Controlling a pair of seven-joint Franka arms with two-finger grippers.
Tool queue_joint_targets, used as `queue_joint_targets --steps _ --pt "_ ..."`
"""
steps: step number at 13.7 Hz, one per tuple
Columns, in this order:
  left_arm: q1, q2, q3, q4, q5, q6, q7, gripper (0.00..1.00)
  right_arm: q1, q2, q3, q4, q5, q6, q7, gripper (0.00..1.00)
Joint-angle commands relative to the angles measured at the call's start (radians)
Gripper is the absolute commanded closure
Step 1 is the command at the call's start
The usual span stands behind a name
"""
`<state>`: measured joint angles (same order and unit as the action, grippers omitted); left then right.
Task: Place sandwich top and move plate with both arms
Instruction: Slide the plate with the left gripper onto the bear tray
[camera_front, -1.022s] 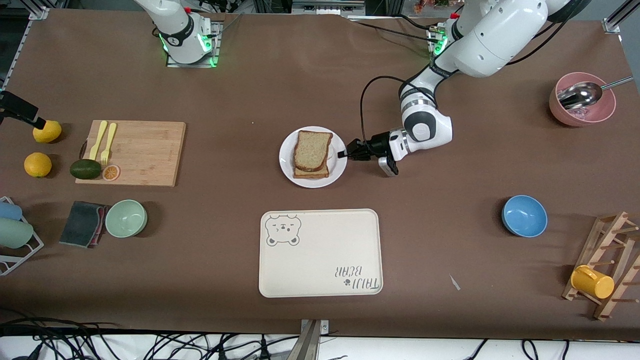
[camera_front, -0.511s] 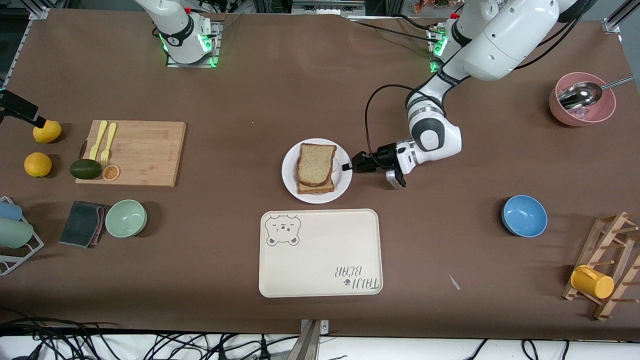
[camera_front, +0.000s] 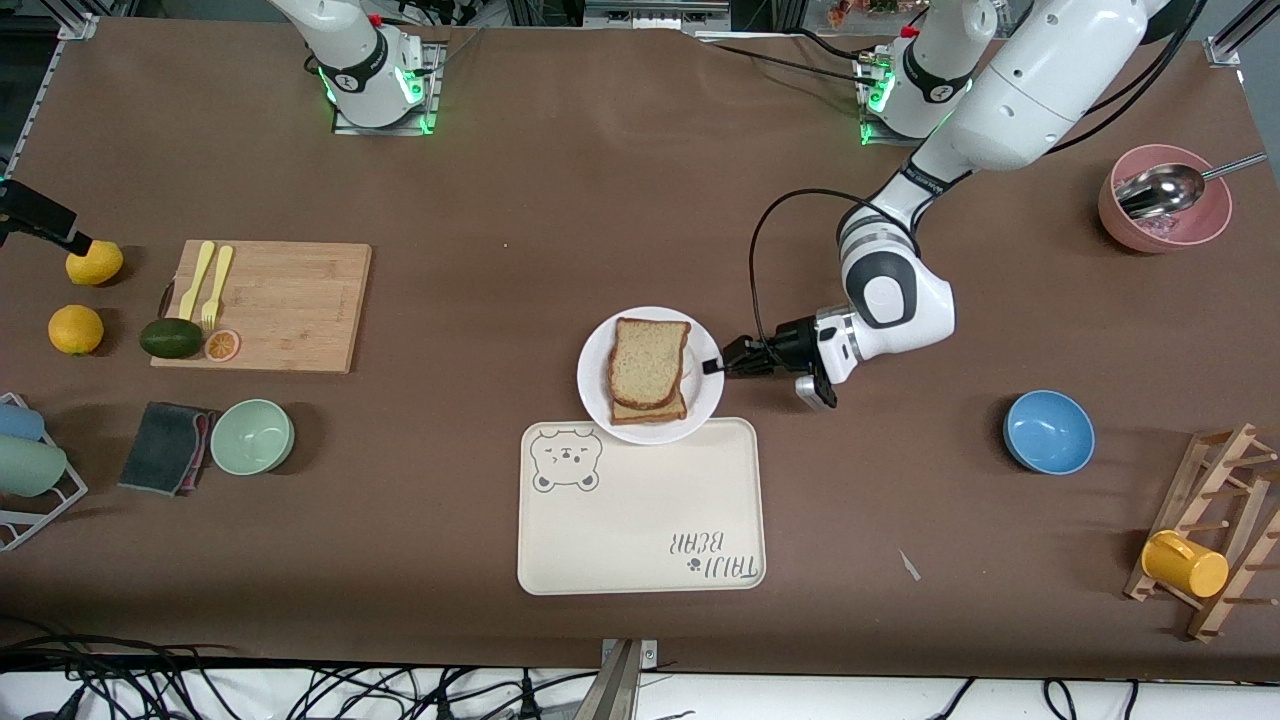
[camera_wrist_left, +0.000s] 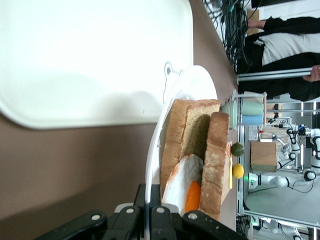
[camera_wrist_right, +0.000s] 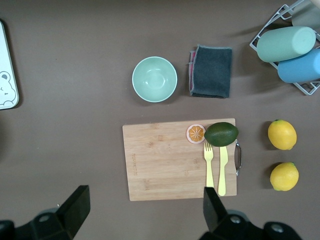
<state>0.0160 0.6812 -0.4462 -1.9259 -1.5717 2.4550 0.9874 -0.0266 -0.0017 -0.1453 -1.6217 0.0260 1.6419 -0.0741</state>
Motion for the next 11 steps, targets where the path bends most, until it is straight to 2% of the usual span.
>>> queue_joint_targets --steps 1,5,9,11 --pt "-0.004 0.044 0.013 0.074 0.027 -0.016 -0.027 1.0 -0.007 -0.023 0.004 -0.01 0.005 -0.011 0.007 0.0" --pt "-0.018 0.113 0.038 0.183 0.073 -0.014 -0.087 1.0 -0.007 -0.023 0.004 -0.01 0.005 -0.008 0.007 0.0" --pt "-0.018 0.193 0.046 0.344 0.336 -0.014 -0.35 1.0 -0.007 -0.023 0.004 -0.01 0.005 -0.007 0.007 0.0" --pt "-0.021 0.234 0.046 0.402 0.36 -0.014 -0.398 1.0 -0.007 -0.023 0.004 -0.01 0.005 -0.007 0.007 0.0"
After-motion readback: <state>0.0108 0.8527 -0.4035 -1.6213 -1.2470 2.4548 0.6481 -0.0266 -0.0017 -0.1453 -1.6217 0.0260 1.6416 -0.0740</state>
